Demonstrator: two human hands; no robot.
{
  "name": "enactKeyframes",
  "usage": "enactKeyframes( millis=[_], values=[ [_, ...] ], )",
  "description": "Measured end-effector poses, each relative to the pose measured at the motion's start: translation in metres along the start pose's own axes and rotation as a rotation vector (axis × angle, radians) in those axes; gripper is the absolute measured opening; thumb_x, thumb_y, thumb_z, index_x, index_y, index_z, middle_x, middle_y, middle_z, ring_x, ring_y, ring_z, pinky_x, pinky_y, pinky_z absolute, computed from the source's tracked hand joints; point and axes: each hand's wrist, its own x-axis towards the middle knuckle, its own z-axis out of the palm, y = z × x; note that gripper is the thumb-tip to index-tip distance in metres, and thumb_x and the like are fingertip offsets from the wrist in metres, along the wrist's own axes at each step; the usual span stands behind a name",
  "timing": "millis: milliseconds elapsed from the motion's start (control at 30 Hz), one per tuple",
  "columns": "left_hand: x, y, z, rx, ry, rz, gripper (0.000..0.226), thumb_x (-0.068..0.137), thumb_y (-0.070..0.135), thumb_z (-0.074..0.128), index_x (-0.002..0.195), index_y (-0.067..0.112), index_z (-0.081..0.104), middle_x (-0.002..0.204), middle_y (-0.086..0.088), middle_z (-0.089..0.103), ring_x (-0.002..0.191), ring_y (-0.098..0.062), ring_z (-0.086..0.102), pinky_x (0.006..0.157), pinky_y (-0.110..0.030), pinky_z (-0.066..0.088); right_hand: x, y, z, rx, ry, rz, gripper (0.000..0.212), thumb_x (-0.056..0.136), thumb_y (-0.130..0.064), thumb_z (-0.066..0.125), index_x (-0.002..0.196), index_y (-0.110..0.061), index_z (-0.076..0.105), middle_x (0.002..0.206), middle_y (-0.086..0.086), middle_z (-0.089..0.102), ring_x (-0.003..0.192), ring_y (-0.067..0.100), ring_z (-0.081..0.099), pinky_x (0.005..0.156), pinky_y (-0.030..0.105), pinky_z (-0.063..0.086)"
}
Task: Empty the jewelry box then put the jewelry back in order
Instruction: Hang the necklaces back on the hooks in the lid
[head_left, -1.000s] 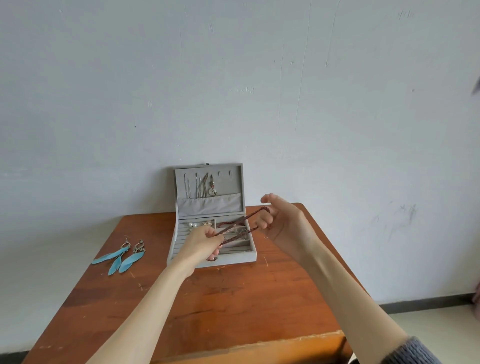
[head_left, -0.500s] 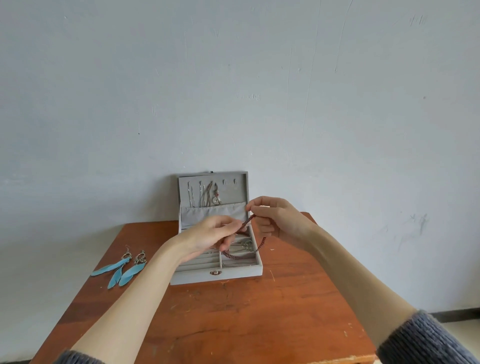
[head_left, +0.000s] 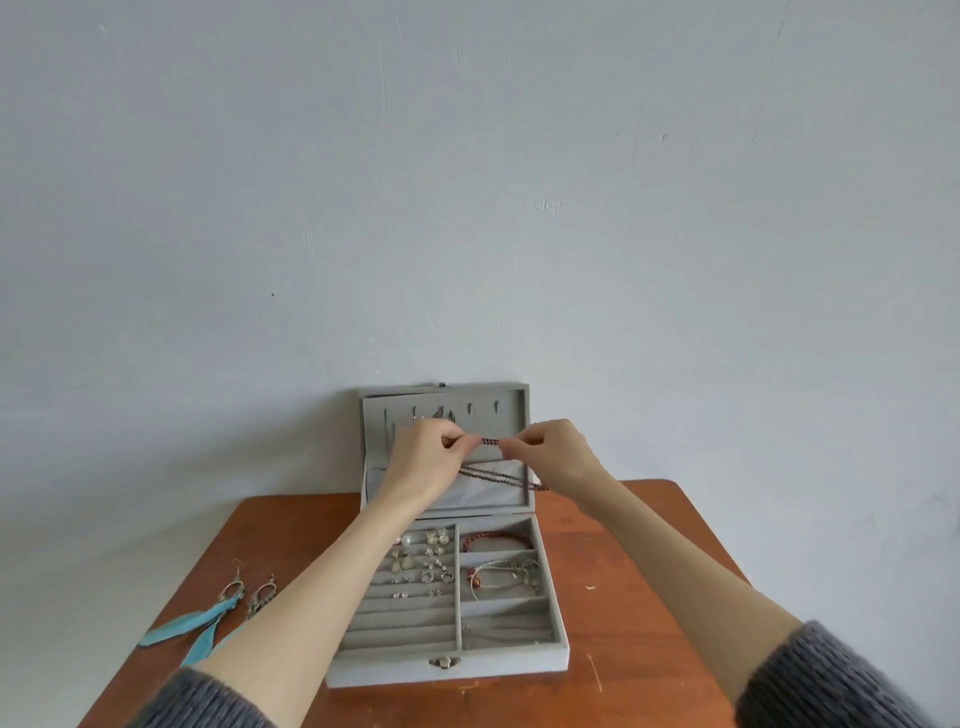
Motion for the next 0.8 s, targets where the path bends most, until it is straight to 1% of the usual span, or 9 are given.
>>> enactKeyframes(
  millis=[67, 167, 233, 267, 367, 467, 567, 700, 800],
  values=[
    [0.016, -0.005, 0.005, 0.021, 0.083, -0.020, 0.025, 0.089, 0.031, 0.058, 0.080, 0.010, 0.069, 0.072, -0.002, 0.067, 0.066, -0.013, 0.057, 0.061, -0.024, 0.043, 0.022, 0.000, 0.009, -0.034, 0.070, -0.008, 0.025, 0.089, -0.025, 0.058, 0.076, -0.005, 0.067, 0.053, 0.002, 0.045, 0.047, 0.014, 0.037, 0.046, 0.021, 0.030],
    [0.036, -0.010, 0.010, 0.051, 0.199, -0.057, 0.031, 0.089, 0.032, 0.058, 0.068, 0.011, 0.066, 0.064, -0.001, 0.063, 0.065, -0.015, 0.056, 0.058, -0.026, 0.038, 0.049, 0.001, 0.022, -0.046, 0.192, -0.029, 0.038, 0.088, -0.027, 0.058, 0.072, 0.008, 0.063, 0.057, 0.009, 0.044, 0.054, 0.021, 0.036, 0.051, 0.029, 0.029],
    [0.046, -0.010, 0.013, 0.082, 0.253, -0.102, 0.042, 0.088, 0.034, 0.058, 0.053, 0.011, 0.053, 0.051, -0.001, 0.052, 0.054, -0.016, 0.048, 0.050, -0.026, 0.032, 0.062, 0.000, 0.029, -0.056, 0.254, -0.017, 0.044, 0.088, -0.026, 0.057, 0.052, -0.002, 0.047, 0.050, 0.006, 0.037, 0.051, 0.020, 0.032, 0.049, 0.030, 0.026],
    [0.050, -0.010, 0.015, 0.093, 0.266, -0.131, 0.044, 0.088, 0.034, 0.058, 0.052, 0.012, 0.048, 0.049, -0.001, 0.049, 0.053, -0.018, 0.046, 0.050, -0.027, 0.031, 0.066, 0.001, 0.031, -0.061, 0.279, -0.008, 0.048, 0.088, -0.026, 0.056, 0.048, -0.009, 0.038, 0.048, 0.003, 0.034, 0.048, 0.019, 0.031, 0.046, 0.030, 0.025],
    [0.058, -0.011, 0.022, 0.112, 0.294, -0.190, 0.035, 0.088, 0.037, 0.057, 0.066, 0.008, 0.057, 0.066, -0.004, 0.062, 0.069, -0.028, 0.054, 0.058, -0.029, 0.037, 0.075, 0.002, 0.038, -0.072, 0.336, 0.000, 0.050, 0.089, -0.027, 0.055, 0.046, -0.016, 0.030, 0.047, 0.001, 0.033, 0.047, 0.017, 0.031, 0.044, 0.029, 0.023],
    [0.062, -0.011, 0.025, 0.176, 0.314, -0.210, 0.026, 0.088, 0.040, 0.055, 0.081, 0.015, 0.058, 0.081, -0.002, 0.064, 0.082, -0.030, 0.056, 0.065, -0.030, 0.037, 0.078, 0.005, 0.045, -0.077, 0.374, 0.009, 0.049, 0.089, -0.027, 0.054, 0.047, -0.017, 0.030, 0.049, 0.001, 0.033, 0.050, 0.019, 0.032, 0.043, 0.028, 0.023],
    [0.061, -0.012, 0.028, 0.225, 0.306, -0.200, 0.021, 0.090, 0.037, 0.053, 0.083, 0.017, 0.054, 0.085, -0.002, 0.062, 0.078, -0.027, 0.051, 0.065, -0.030, 0.036, 0.077, 0.008, 0.048, -0.016, 0.377, 0.060, 0.050, 0.089, -0.024, 0.054, 0.045, -0.015, 0.031, 0.048, 0.001, 0.033, 0.048, 0.018, 0.032, 0.043, 0.027, 0.022],
    [0.050, -0.018, 0.037, 0.284, 0.310, -0.128, 0.020, 0.093, 0.035, 0.051, 0.085, 0.017, 0.052, 0.086, -0.005, 0.065, 0.082, -0.029, 0.059, 0.061, -0.030, 0.036, 0.071, 0.015, 0.050, 0.119, 0.332, 0.164, 0.051, 0.086, -0.021, 0.058, 0.044, -0.013, 0.031, 0.046, 0.001, 0.032, 0.046, 0.016, 0.030, 0.043, 0.026, 0.023],
    [0.040, -0.023, 0.043, 0.326, 0.304, -0.055, 0.018, 0.094, 0.035, 0.048, 0.090, 0.018, 0.054, 0.085, -0.005, 0.067, 0.081, -0.028, 0.061, 0.058, -0.029, 0.036, 0.066, 0.019, 0.052, 0.208, 0.295, 0.207, 0.036, 0.085, -0.024, 0.060, 0.054, -0.006, 0.051, 0.049, 0.003, 0.040, 0.047, 0.019, 0.035, 0.048, 0.026, 0.033]
  ],
)
